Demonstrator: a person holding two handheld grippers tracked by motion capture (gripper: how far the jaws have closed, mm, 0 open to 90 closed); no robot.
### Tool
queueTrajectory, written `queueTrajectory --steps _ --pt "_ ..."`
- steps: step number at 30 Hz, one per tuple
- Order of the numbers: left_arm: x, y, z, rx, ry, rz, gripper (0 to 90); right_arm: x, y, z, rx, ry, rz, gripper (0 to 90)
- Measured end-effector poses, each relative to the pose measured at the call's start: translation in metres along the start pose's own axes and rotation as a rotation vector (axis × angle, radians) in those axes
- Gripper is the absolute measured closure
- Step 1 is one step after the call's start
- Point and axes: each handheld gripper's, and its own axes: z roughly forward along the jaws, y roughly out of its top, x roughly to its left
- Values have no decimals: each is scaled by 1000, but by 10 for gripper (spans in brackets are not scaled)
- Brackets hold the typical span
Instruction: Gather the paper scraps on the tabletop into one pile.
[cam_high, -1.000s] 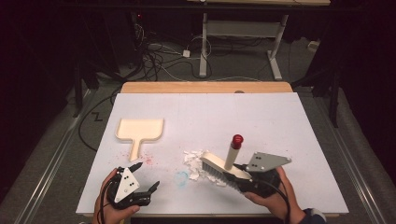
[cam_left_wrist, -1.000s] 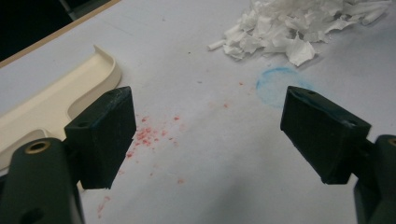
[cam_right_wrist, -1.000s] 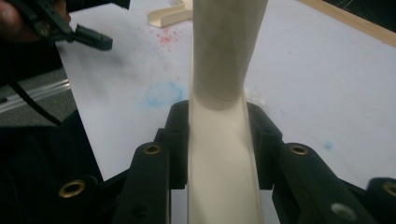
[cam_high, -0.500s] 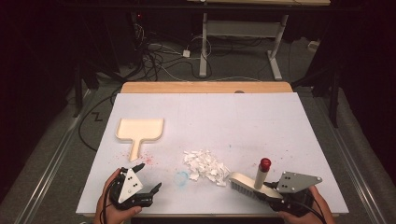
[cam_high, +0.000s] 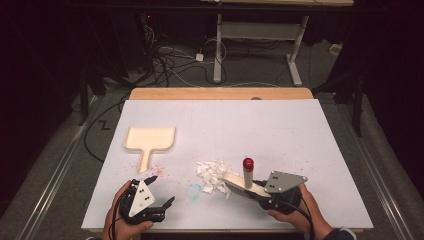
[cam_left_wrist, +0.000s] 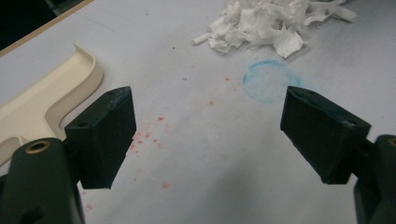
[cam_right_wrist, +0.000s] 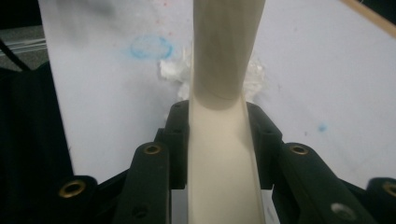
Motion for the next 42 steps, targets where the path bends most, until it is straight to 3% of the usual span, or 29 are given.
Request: queueTrajectory --steps 5,11,16,20,23,26,28,32,34,36,38,40,42 --pt "0 -1 -1 4 -4 7 173 0 10 0 -18 4 -3 680" --pt "-1 -1 -2 4 -1 7 174 1 7 -26 -52 -14 31 680" --pt "-2 0 -1 2 -1 8 174 -1 6 -45 -133 -117 109 680" --pt "-2 1 0 7 -4 12 174 -9 6 -44 -117 -232 159 680" --pt "-2 1 1 5 -5 11 174 -21 2 -30 -72 -350 177 680" --pt "-1 2 0 -7 -10 -11 175 -34 0 -14 -42 -409 218 680" --pt "-1 1 1 1 -7 -2 178 -43 -1 -1 -26 -463 254 681" --pt "-1 1 0 1 -4 -6 179 -47 0 23 4 -446 318 680" --pt "0 0 0 -2 -9 -18 179 -43 3 37 3 -439 314 680" --pt "0 0 1 8 -7 -5 179 -35 10 46 17 -454 286 680" --pt "0 -1 1 5 -11 -10 179 -26 15 55 20 -437 284 677" --pt "0 -1 2 7 -12 -7 179 -14 23 64 27 -440 236 676" --pt "0 -1 2 7 -14 -7 179 -6 29 72 27 -419 231 676"
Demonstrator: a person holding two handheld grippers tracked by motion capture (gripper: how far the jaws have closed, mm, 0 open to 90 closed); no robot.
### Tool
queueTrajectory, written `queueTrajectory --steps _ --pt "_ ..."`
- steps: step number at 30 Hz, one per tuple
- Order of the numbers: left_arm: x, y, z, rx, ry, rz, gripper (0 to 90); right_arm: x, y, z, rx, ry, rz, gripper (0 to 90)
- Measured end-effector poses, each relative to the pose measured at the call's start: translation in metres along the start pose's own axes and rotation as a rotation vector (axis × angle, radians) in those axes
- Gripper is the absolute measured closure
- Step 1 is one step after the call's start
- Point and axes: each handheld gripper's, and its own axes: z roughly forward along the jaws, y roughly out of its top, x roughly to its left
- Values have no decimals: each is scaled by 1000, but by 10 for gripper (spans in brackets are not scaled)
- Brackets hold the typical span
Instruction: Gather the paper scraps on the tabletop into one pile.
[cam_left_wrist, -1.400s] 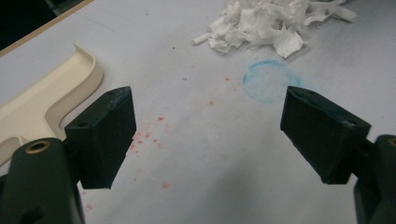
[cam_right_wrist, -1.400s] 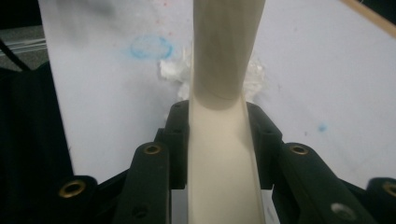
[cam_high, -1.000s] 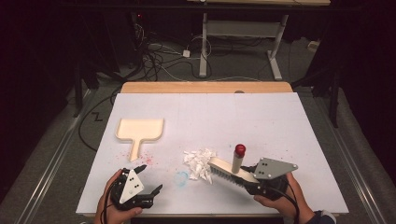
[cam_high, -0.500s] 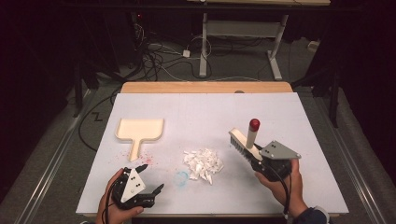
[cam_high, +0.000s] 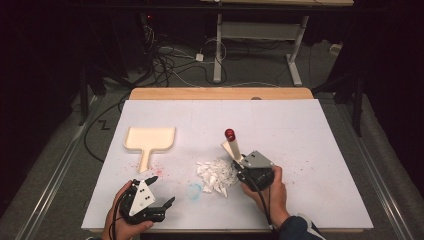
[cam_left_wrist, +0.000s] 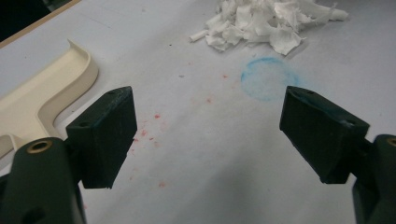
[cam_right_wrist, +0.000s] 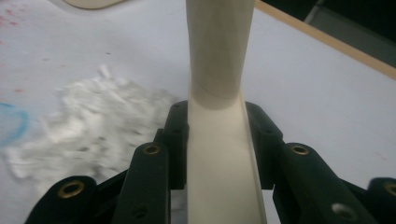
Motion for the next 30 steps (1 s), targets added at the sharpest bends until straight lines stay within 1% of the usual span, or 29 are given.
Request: queueTrajectory --steps 2,3,4,5,8,9,10,12,14,15,17,20,21,24,25,28,30 --pt "0 0 0 -3 0 -1 179 10 5 1 -9 -5 -29 677" --pt "0 0 -1 -4 1 0 179 12 8 1 -22 10 -16 679" --pt "0 0 -1 -5 0 -1 178 14 10 2 -30 26 9 679" --pt "0 0 -1 -7 -1 -3 179 17 12 2 -33 30 21 679" --pt "1 1 0 -7 -3 -8 179 21 14 3 -40 20 8 680" --pt "1 1 0 -8 1 7 179 20 14 2 -41 14 7 680" --pt "0 0 0 0 -2 1 179 17 15 -1 -52 14 18 680" --pt "0 0 0 1 -3 -2 179 9 15 -7 -73 12 37 680" --pt "1 1 0 -8 -1 -11 179 3 15 -12 -70 17 49 680" --pt "1 1 1 -7 -2 -10 179 -1 16 -17 -66 32 48 680" --pt "-1 0 1 10 1 13 179 -9 15 -29 -80 48 39 680" --pt "0 1 2 4 -2 0 179 -25 7 -47 -86 94 47 680" --pt "-1 1 2 4 1 0 179 -32 4 -55 -87 106 53 680" --pt "-3 1 1 16 7 28 178 -45 -4 -74 -78 98 32 679" --pt "-3 2 1 11 7 23 179 -49 -6 -80 -69 103 28 679" --pt "-3 2 1 9 8 23 179 -61 -15 -99 -47 106 29 679" --pt "-5 2 2 25 5 47 179 -68 -24 -110 -29 109 38 680"
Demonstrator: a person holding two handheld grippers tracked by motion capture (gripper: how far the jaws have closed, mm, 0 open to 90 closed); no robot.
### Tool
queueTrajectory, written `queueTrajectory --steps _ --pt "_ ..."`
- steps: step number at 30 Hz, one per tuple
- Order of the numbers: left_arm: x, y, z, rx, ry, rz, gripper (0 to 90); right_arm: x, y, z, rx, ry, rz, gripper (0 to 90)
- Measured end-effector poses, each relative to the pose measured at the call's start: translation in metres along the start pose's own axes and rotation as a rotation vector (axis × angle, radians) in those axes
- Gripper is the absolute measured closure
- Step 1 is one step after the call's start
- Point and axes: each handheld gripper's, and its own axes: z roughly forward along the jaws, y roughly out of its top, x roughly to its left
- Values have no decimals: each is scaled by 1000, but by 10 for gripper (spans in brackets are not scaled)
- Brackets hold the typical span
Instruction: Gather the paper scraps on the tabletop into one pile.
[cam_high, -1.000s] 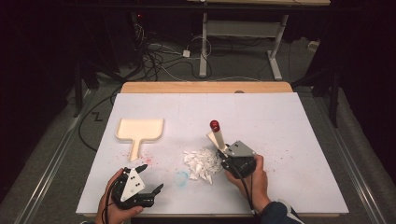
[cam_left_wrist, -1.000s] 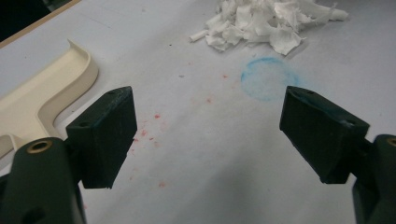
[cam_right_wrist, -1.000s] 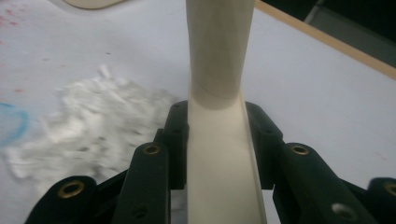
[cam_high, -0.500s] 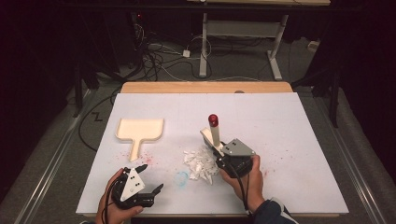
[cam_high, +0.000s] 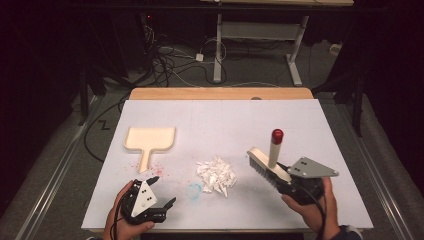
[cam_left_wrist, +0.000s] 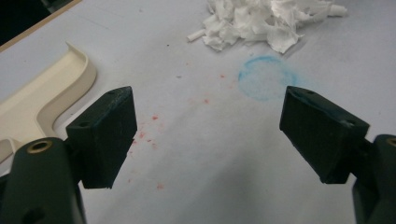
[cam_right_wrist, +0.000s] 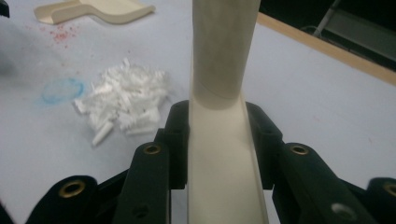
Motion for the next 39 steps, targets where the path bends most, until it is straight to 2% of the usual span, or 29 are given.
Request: queueTrajectory --steps 4,7,10,12,14,16,19,23,25,27,30,32,34,39 --pt "-1 1 0 1 -1 6 179 -10 -20 -21 55 -8 4 680" --pt "-2 0 1 7 -1 13 178 -13 -35 -34 96 13 4 680" --pt "-2 1 1 7 -4 11 179 -12 -49 -35 140 42 0 680" --pt "-2 2 2 9 -6 12 179 -9 -53 -31 142 65 1 681" --pt "-3 3 3 12 -7 17 179 -2 -51 -24 134 92 -6 680" --pt "-4 3 4 13 -10 17 179 10 -45 -13 131 116 -36 680" --pt "-3 3 5 15 -14 13 179 26 -34 5 129 127 -72 680" --pt "-2 2 4 15 -14 11 179 45 -16 25 96 161 -93 680" --pt "-2 2 4 12 -14 7 179 55 -7 33 81 170 -117 680" --pt "-2 1 3 12 -13 9 179 63 -2 40 65 157 -134 680" --pt "-1 0 2 10 -12 4 179 66 3 39 35 182 -140 680" --pt "0 -1 2 12 -11 3 178 64 4 34 21 181 -143 680" --pt "-1 -1 1 10 -10 2 179 57 5 25 2 172 -127 680" --pt "-2 0 1 11 -5 8 179 39 1 10 -3 165 -101 679"
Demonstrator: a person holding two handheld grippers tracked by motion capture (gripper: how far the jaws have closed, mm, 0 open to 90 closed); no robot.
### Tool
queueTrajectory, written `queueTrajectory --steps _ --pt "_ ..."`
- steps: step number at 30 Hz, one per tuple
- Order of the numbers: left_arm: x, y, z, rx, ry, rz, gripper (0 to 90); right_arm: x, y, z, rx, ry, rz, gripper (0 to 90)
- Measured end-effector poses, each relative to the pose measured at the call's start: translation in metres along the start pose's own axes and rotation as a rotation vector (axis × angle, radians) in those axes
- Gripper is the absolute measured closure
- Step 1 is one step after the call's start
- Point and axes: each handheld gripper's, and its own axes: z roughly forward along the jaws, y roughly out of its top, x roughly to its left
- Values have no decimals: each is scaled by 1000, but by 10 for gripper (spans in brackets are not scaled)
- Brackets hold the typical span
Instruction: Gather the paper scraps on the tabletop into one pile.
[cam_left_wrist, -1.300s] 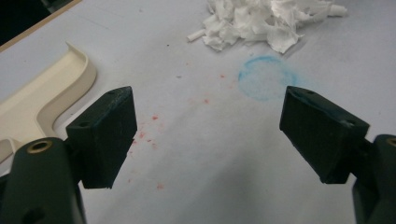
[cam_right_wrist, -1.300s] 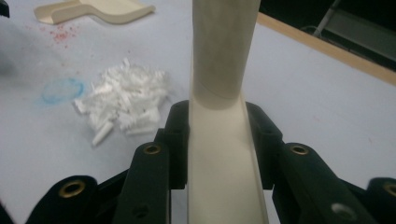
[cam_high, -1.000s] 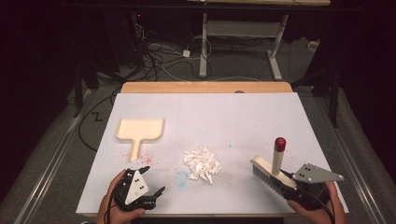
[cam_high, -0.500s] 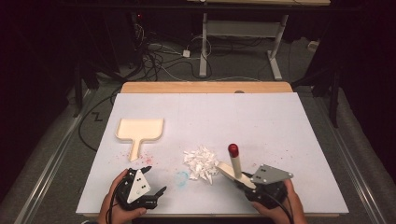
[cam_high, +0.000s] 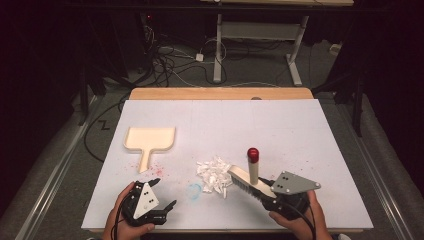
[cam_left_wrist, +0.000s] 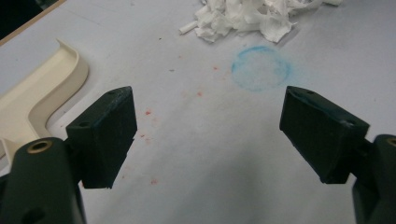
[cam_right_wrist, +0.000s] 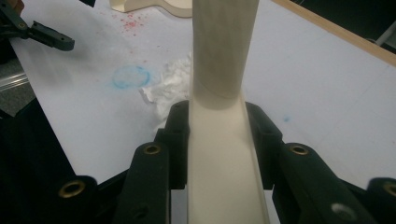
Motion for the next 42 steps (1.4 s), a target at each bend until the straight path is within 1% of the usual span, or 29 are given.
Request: queueTrajectory --steps 2,4,5,6,8,9,12,13,15,17,18,20,21,23,24,27,29,31,33,34,36,37,39,40,41,42 --pt "0 0 0 2 2 3 179 -8 -5 -9 9 0 13 680" --pt "0 0 0 5 5 5 179 -17 -9 -17 17 29 27 679" --pt "1 0 0 6 7 6 179 -20 -10 -19 24 33 24 679" --pt "1 0 0 8 8 7 179 -24 -11 -23 40 34 7 679" --pt "2 -1 -1 9 15 2 179 -29 -17 -33 51 -6 -10 679" --pt "3 -1 -2 9 20 4 178 -32 -20 -36 55 -8 -2 679" --pt "4 0 -3 -1 26 -4 179 -40 -29 -42 63 15 39 679" --pt "3 0 -4 -2 28 -5 179 -42 -31 -43 68 19 44 679" --pt "3 0 -4 2 31 -2 179 -45 -34 -45 75 45 57 679" --pt "3 0 -4 6 39 -1 178 -48 -34 -44 87 71 53 679" --pt "3 0 -4 8 43 -1 179 -49 -34 -42 102 78 46 678" --pt "5 -1 -5 4 45 -12 179 -52 -34 -35 148 82 37 679" --pt "5 -2 -4 6 46 -14 178 -54 -35 -32 158 88 41 679" --pt "6 -2 -4 9 44 -15 179 -60 -36 -25 173 100 66 679" --pt "5 -2 -4 11 44 -12 178 -64 -36 -22 183 97 73 678" --pt "5 -2 -1 25 43 -6 179 -76 -36 -10 188 33 65 658" --pt "5 -3 1 32 38 -6 178 -85 -35 -3 186 34 64 626" --pt "4 -2 2 37 34 -5 178 -95 -32 4 201 26 60 607" --pt "3 -2 2 40 33 0 178 -104 -31 11 226 23 63 578" --pt "3 -2 3 43 33 3 178 -108 -31 14 247 16 56 565" --pt "2 -2 3 44 29 5 179 -115 -32 18 263 17 69 555" --pt "1 -2 3 46 28 7 178 -119 -34 19 262 33 82 559" --pt "1 -2 2 47 28 7 179 -124 -35 14 236 73 108 569" --pt "1 -2 1 45 29 6 179 -124 -35 10 226 88 113 572" --pt "0 -3 1 44 29 6 179 -123 -34 6 217 91 104 574" --pt "0 -3 1 45 30 6 179 -123 -34 3 207 99 110 577"
